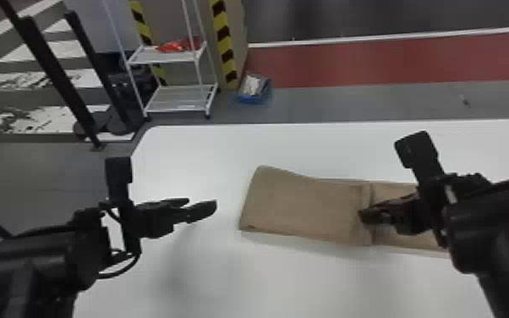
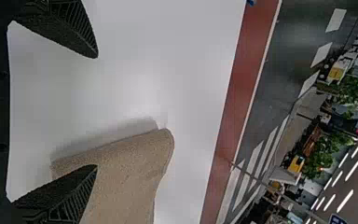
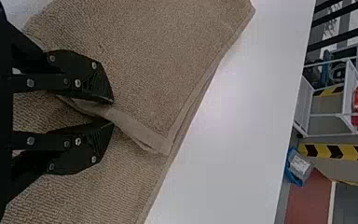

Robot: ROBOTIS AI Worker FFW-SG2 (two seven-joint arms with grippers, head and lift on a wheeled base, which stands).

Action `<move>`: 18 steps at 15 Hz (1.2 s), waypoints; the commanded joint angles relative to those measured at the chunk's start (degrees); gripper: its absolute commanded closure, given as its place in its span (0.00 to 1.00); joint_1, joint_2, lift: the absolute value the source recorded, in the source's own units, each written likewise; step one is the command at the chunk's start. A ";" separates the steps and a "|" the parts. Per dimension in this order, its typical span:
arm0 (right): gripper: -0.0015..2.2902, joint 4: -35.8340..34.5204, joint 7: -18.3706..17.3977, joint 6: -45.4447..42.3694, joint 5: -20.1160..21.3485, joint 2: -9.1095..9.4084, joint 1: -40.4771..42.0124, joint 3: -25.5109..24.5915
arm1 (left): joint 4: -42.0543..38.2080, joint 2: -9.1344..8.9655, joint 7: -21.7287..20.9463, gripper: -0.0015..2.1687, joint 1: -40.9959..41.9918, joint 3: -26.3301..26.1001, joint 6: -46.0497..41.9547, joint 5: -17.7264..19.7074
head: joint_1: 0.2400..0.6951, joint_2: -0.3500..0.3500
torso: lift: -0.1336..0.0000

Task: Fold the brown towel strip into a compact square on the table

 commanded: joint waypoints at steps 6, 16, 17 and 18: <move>0.47 -8.14 0.36 2.31 -3.77 0.23 -0.05 -2.52 | 0.09 0.26 0.07 0.02 0.11 0.20 0.00 0.12 | 1.00 0.78 | 0.07; 0.47 -22.21 2.12 15.32 -10.80 0.23 3.64 -18.69 | 0.53 0.35 0.07 0.02 -0.86 1.26 -0.53 1.62 | 1.00 0.70 | 0.07; 0.47 -21.68 1.94 14.26 -10.63 0.23 4.69 -18.69 | 0.53 0.26 0.16 0.02 -0.86 1.17 -0.53 1.70 | 1.00 0.69 | 0.07; 0.47 -19.48 1.85 11.45 -9.57 0.23 5.66 -18.43 | 0.53 0.26 0.07 0.02 -0.86 1.00 -0.53 1.70 | 1.00 0.66 | 0.07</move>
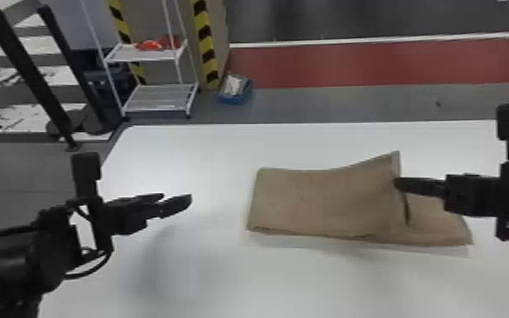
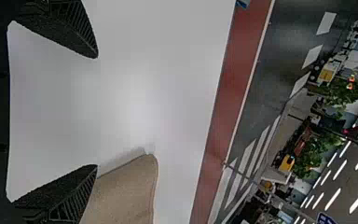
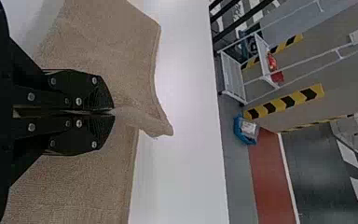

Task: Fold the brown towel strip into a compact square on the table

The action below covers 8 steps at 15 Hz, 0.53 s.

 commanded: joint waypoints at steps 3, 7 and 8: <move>0.47 -2.30 0.17 2.10 -2.28 0.23 1.13 -5.05 | 0.96 0.12 0.06 0.02 -0.61 -0.24 -0.17 0.08 | 1.00 0.64 | 0.07; 0.47 2.79 0.44 -0.54 -1.93 0.23 0.42 -9.01 | 1.58 -0.23 -0.03 0.02 -0.61 -0.95 -1.05 -0.01 | 1.00 0.59 | 0.07; 0.47 1.83 0.70 2.27 -3.77 0.23 -0.81 -10.33 | 1.75 -0.23 0.15 0.02 -0.61 -1.12 -1.23 -0.01 | 1.00 0.58 | 0.07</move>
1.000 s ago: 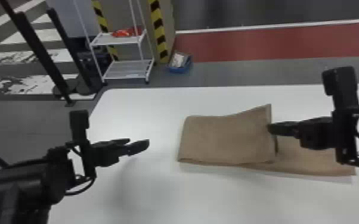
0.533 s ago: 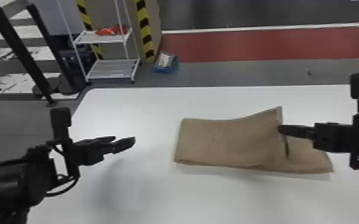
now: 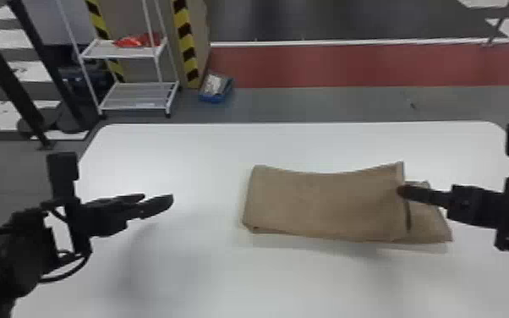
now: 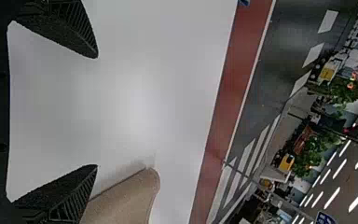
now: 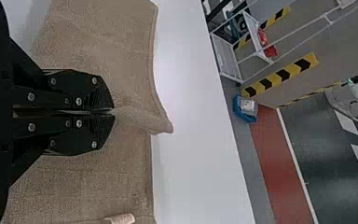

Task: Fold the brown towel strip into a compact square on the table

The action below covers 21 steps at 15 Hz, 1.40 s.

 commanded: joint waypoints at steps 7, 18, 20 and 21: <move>0.47 -0.99 0.70 4.99 -2.95 0.22 -2.32 -7.72 | 1.05 -0.22 0.00 0.02 0.00 -0.31 -1.50 0.06 | 1.00 0.52 | 0.07; 0.47 3.05 1.14 8.15 -3.12 0.22 -5.66 -11.85 | 1.22 -0.22 -0.27 0.02 0.53 -0.57 -1.67 -0.02 | 1.00 0.45 | 0.07; 0.47 0.06 1.23 9.68 -4.79 0.22 -5.75 -14.84 | 1.40 -0.22 -0.18 0.02 0.53 -0.13 -1.67 -0.02 | 1.00 0.45 | 0.07; 0.47 0.33 1.23 9.68 -4.62 0.22 -5.22 -15.19 | 1.40 -0.31 -0.27 0.02 0.53 -0.13 -1.67 -0.02 | 1.00 0.45 | 0.07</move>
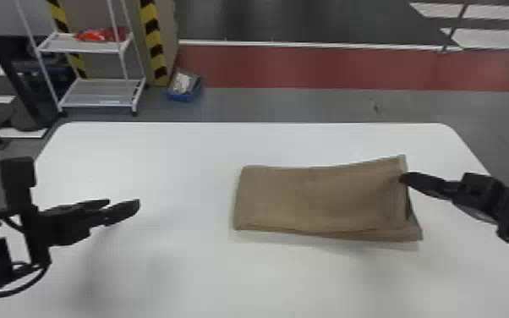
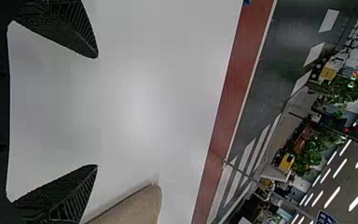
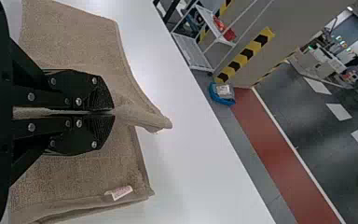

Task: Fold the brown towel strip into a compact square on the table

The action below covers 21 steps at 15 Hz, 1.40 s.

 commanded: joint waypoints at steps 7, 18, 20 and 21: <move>0.47 3.51 -0.43 -1.00 -1.10 0.23 0.90 -4.60 | -0.02 -0.54 0.01 0.02 0.01 -1.04 0.00 -0.44 | 1.00 0.38 | 0.07; 0.00 9.48 -1.14 -4.34 1.27 0.23 -0.42 -6.80 | 0.51 -0.45 0.01 0.02 0.45 -1.74 -0.35 -0.62 | 1.00 0.35 | 0.07; 0.00 9.22 -1.14 -2.06 2.42 -0.62 -0.33 -6.98 | 1.03 -0.36 0.10 0.02 0.45 -1.56 -0.88 -0.62 | 1.00 0.35 | 0.07; 0.02 9.13 -1.05 -1.00 3.29 -1.67 -0.25 -6.98 | 1.21 -0.36 0.01 0.02 0.45 -1.74 -1.41 -0.62 | 1.00 0.34 | 0.07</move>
